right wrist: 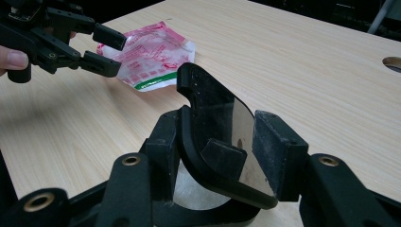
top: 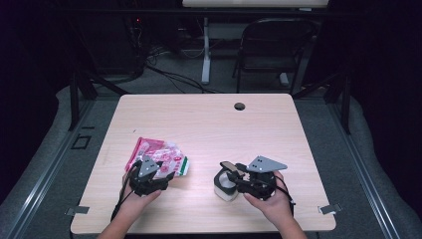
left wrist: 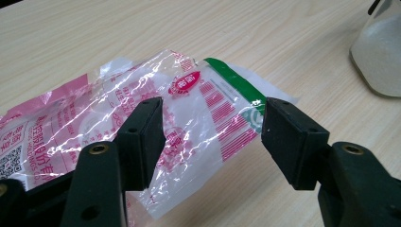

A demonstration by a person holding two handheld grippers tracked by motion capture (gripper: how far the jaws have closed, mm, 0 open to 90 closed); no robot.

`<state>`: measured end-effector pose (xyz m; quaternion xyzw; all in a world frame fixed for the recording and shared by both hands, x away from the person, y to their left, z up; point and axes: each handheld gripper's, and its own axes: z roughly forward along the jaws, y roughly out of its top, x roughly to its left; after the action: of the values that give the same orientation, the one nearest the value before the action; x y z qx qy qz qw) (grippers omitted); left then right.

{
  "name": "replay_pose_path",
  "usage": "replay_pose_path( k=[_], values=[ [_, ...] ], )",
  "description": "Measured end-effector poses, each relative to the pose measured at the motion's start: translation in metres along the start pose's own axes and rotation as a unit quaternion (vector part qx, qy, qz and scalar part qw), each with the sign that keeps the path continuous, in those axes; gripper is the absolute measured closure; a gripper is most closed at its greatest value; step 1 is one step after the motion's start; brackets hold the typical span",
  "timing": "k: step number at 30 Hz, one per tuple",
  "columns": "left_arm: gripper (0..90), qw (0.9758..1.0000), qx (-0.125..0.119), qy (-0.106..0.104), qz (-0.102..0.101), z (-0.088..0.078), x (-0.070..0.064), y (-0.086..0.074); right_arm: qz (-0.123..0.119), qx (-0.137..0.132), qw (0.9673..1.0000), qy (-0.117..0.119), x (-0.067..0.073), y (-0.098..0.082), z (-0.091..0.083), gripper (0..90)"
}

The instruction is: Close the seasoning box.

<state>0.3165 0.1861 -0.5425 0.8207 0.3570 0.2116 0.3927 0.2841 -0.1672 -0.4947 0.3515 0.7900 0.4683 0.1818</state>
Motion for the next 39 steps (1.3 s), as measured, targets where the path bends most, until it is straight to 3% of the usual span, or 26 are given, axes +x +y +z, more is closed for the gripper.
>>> replay_pose_path(
  k=[11, 24, 39],
  values=[
    [39.9, 1.0000, 0.001, 0.002, 0.001, -0.0001, 0.0004, -0.0002, 0.001, -0.001, 1.0000, 0.009, 0.0019, 0.0011, 0.0001, 52.8],
    [39.8, 1.0000, 0.002, 0.003, -0.003, 0.0009, 0.0010, -0.0009, 0.021, -0.014, 0.9990, 0.037, 0.0032, 0.0044, -0.0019, 50.8],
    [39.9, 1.0000, 0.003, 0.005, -0.005, 0.0018, 0.0023, -0.0016, 0.031, -0.010, 0.9991, 0.025, -0.0019, 0.0012, 0.0002, 48.3]
  ],
)
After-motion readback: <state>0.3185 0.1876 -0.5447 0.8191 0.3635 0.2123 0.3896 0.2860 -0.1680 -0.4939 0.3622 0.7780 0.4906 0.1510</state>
